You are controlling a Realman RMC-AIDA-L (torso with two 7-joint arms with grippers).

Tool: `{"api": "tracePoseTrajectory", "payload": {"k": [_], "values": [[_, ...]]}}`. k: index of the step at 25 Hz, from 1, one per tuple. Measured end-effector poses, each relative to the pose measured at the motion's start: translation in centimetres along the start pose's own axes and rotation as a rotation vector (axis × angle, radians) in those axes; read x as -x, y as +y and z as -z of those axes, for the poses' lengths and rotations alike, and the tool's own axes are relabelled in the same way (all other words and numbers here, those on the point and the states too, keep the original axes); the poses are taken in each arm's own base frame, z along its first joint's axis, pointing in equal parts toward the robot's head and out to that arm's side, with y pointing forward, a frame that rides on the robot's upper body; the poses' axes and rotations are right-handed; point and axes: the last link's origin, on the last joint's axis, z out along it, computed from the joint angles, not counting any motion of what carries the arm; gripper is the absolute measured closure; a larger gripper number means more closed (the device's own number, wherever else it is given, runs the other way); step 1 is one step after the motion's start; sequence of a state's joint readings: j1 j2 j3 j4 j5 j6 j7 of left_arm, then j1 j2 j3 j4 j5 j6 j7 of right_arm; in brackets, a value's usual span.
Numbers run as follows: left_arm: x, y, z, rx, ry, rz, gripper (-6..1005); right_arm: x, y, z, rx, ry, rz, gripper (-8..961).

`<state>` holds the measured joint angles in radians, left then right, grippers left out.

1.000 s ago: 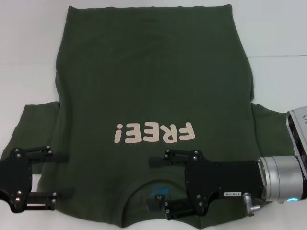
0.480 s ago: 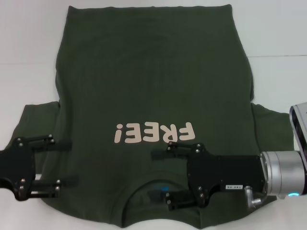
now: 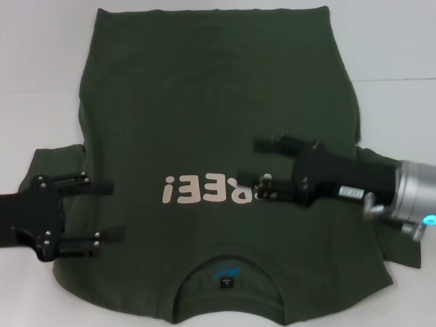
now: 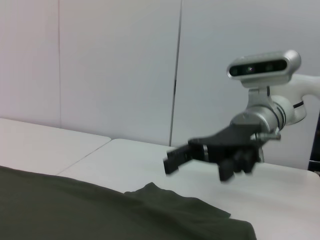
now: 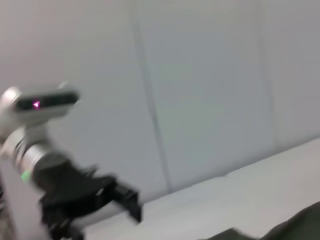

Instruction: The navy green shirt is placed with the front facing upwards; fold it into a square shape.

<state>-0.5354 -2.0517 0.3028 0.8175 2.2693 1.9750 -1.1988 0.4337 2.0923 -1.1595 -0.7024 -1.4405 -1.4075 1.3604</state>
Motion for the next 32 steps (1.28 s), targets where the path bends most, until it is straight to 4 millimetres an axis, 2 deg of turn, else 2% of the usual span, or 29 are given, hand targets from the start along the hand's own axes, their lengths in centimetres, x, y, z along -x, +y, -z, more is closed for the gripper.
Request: {"api": "tracePoseTrajectory", "payload": {"k": [4, 8, 11, 19, 23, 29, 31, 32], "values": [[-0.1, -0.4, -0.5, 0.008, 0.007, 0.006, 200, 1.9, -1.4, 1.6, -0.095, -0.007, -0.045, 83], [-0.3, -0.5, -0.8, 0.014, 0.012, 0.008, 200, 4.0, -2.1, 3.3, -0.19, 0.059, -0.094, 86], [-0.3, -0.5, -0.9, 0.019, 0.015, 0.011, 200, 5.5, -2.0, 4.3, -0.257, 0.129, -0.115, 88], [-0.3, -0.6, -1.5, 0.025, 0.024, 0.023, 201, 8.6, -1.2, 5.3, -0.404, 0.375, -0.186, 93], [-0.3, -0.6, -1.6, 0.028, 0.027, 0.026, 200, 9.3, -1.0, 5.9, -0.421, 0.452, -0.207, 96], [-0.2, -0.7, -2.0, 0.031, 0.03, 0.031, 200, 9.8, -1.6, 7.3, -0.465, 0.484, -0.225, 213], [-0.3, -0.7, -2.1, 0.036, 0.028, 0.029, 200, 10.0, -2.0, 8.2, -0.506, 0.515, -0.245, 127], [-0.3, -0.7, -2.2, 0.038, 0.027, 0.028, 200, 10.2, -2.2, 8.7, -0.524, 0.542, -0.256, 116]]}}
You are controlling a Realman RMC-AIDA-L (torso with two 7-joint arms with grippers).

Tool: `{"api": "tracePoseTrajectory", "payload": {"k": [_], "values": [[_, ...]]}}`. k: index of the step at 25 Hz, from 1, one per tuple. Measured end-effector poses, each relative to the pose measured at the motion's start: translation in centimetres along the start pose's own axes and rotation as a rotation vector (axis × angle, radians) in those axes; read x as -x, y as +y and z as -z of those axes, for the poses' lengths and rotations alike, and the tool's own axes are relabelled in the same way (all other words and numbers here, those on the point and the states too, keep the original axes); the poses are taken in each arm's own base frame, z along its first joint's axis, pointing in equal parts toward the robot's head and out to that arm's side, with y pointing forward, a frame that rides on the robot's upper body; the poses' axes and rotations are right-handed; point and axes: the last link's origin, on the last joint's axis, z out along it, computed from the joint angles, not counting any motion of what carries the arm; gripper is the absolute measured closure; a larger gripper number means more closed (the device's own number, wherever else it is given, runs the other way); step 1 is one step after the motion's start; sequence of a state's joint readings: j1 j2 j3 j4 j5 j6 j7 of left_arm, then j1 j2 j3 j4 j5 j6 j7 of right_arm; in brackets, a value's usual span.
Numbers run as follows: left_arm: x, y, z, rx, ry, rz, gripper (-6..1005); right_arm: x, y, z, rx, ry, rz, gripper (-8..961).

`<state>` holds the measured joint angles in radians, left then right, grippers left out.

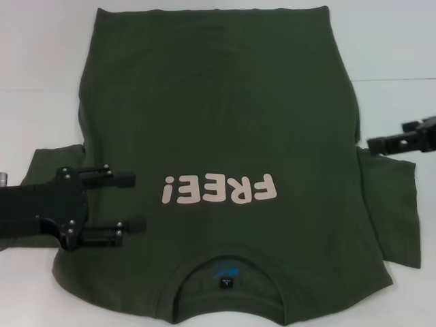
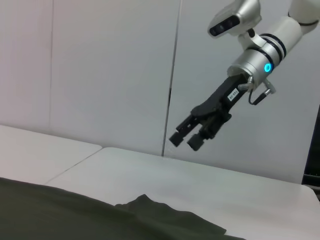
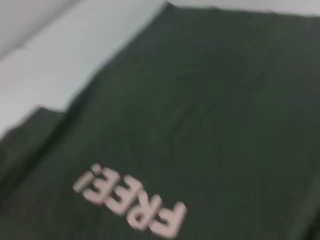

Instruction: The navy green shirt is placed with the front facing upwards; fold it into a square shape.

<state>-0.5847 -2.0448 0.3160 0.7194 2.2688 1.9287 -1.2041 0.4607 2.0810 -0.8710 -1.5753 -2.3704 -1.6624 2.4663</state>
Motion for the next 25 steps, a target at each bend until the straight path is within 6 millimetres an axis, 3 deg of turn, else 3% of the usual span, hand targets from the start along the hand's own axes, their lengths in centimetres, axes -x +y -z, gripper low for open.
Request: {"api": "tracePoseTrajectory", "payload": {"k": [5, 11, 25], "values": [[-0.1, 0.0, -0.1, 0.003, 0.002, -0.001, 201, -0.1, -0.2, 0.6, -0.009, 0.112, -0.026, 60], [-0.1, 0.1, -0.4, 0.011, 0.008, 0.0, 201, -0.5, 0.1, 0.0, 0.054, 0.263, -0.108, 5], [0.0, 0.1, -0.8, 0.014, 0.014, 0.0, 200, -5.1, -4.7, 1.2, -0.021, 0.313, -0.345, 46]]}}
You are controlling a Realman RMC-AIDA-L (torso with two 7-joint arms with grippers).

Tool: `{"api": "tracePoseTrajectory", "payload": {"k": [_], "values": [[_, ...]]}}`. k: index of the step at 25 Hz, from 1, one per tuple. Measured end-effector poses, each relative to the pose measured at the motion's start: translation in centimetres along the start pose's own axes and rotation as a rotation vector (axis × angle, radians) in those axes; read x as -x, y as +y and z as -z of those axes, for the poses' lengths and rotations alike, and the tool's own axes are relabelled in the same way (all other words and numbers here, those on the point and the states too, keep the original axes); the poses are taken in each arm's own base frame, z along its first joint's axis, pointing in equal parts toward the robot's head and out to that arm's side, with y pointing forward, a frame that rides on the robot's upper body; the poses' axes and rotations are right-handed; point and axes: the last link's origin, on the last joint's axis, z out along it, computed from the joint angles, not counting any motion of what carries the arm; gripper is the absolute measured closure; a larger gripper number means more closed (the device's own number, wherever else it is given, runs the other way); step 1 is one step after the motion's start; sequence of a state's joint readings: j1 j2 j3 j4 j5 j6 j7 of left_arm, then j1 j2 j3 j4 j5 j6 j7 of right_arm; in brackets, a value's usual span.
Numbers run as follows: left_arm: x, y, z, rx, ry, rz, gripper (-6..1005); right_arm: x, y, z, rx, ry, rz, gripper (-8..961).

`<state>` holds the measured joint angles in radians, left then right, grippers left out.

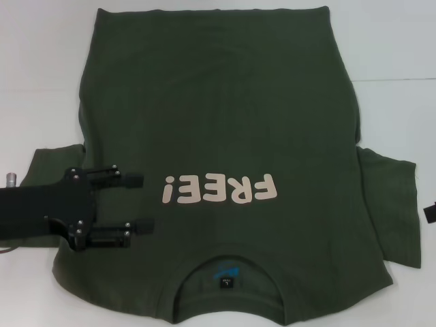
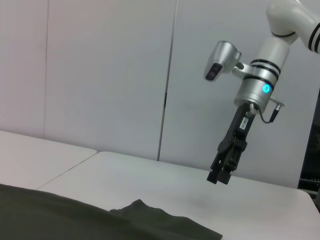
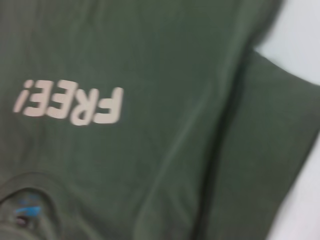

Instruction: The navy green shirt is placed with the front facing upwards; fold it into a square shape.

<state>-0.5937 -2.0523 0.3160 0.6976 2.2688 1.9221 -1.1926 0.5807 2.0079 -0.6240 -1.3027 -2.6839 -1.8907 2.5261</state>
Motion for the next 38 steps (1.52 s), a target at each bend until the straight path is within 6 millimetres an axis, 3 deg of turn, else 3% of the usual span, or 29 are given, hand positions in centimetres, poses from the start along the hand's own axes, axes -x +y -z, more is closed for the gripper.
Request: {"api": "tracePoseTrajectory", "payload": {"k": [6, 11, 20, 26, 31, 38], "values": [[0.0, 0.0, 0.0, 0.0, 0.0, 0.002, 200, -0.5, -1.7, -1.2, -0.043, 0.034, -0.039, 71], [0.1, 0.0, -0.1, 0.001, 0.002, 0.003, 200, -0.4, -1.3, -2.6, -0.033, 0.084, -0.038, 92], [0.2, 0.2, -0.1, 0.003, 0.004, 0.009, 200, 0.1, -0.4, -3.3, -0.038, 0.101, -0.015, 129], [0.3, 0.2, -0.1, 0.0, 0.004, 0.01, 200, 0.0, -0.8, -3.6, -0.041, 0.088, -0.057, 212], [0.5, 0.4, 0.0, -0.002, 0.005, 0.016, 201, -0.6, -1.3, -4.3, -0.005, 0.103, -0.101, 87], [0.8, 0.6, 0.1, -0.007, 0.005, 0.02, 201, -1.1, -1.2, -5.6, 0.034, 0.137, -0.138, 8]]}}
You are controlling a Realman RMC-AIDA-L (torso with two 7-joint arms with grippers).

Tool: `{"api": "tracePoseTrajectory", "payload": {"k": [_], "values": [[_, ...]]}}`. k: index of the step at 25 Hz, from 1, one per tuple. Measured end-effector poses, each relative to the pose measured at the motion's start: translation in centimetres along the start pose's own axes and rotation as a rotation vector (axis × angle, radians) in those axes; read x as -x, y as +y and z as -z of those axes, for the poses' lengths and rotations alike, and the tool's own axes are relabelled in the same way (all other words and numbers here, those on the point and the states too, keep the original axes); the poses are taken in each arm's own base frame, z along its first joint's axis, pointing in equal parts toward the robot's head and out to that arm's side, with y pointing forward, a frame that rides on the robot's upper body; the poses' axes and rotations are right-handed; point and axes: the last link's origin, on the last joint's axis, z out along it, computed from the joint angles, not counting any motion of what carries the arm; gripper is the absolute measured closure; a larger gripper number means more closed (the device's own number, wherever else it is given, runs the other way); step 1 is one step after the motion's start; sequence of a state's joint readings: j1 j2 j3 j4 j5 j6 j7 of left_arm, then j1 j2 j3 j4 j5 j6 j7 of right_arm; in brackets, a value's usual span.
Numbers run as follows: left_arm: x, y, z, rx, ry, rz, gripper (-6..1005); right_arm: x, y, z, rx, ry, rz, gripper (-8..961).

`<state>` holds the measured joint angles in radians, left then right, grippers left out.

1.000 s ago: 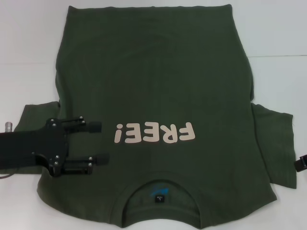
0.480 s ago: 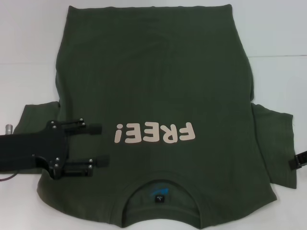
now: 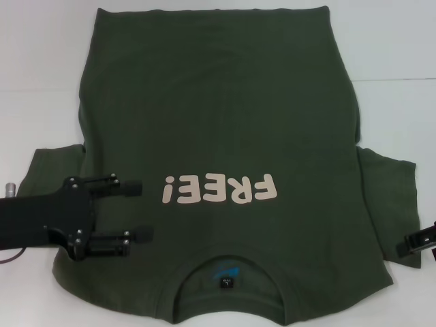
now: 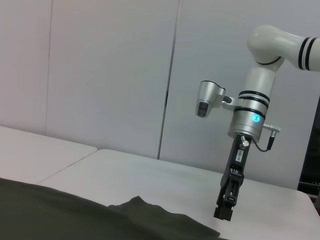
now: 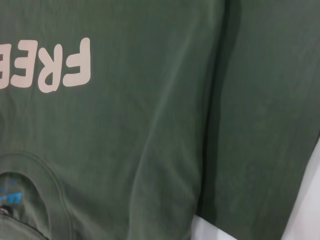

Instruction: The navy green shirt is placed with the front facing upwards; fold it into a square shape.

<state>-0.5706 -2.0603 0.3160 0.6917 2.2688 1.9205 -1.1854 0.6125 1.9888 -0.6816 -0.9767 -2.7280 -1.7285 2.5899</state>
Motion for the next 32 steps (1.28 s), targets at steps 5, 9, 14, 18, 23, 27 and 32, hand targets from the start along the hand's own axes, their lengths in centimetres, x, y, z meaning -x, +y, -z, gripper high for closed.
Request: {"api": "tracePoseTrajectory", "payload": {"k": [5, 9, 14, 18, 23, 27, 32], "values": [[0.1, 0.1, 0.0, -0.001, 0.0, -0.003, 201, 0.0, 0.0, -0.3, 0.0, -0.005, -0.007, 8], [0.2, 0.1, 0.0, -0.002, 0.0, -0.001, 201, -0.1, -0.1, -0.7, 0.004, 0.0, -0.017, 8], [0.3, 0.2, 0.1, -0.003, 0.001, 0.003, 201, -0.1, -0.3, -1.2, 0.005, 0.003, -0.027, 8], [0.4, 0.3, 0.1, -0.005, 0.001, 0.004, 201, 0.0, -0.5, -1.0, -0.001, -0.002, -0.029, 8], [0.4, 0.3, 0.1, -0.006, 0.001, 0.004, 201, 0.1, -0.6, -0.9, -0.003, -0.008, -0.036, 8], [0.4, 0.3, 0.0, -0.006, 0.002, 0.004, 201, 0.1, -0.7, -0.9, -0.005, -0.012, -0.037, 8], [0.4, 0.3, 0.0, -0.006, 0.002, 0.004, 201, 0.3, -0.8, -0.9, -0.011, -0.022, -0.041, 8]]}}
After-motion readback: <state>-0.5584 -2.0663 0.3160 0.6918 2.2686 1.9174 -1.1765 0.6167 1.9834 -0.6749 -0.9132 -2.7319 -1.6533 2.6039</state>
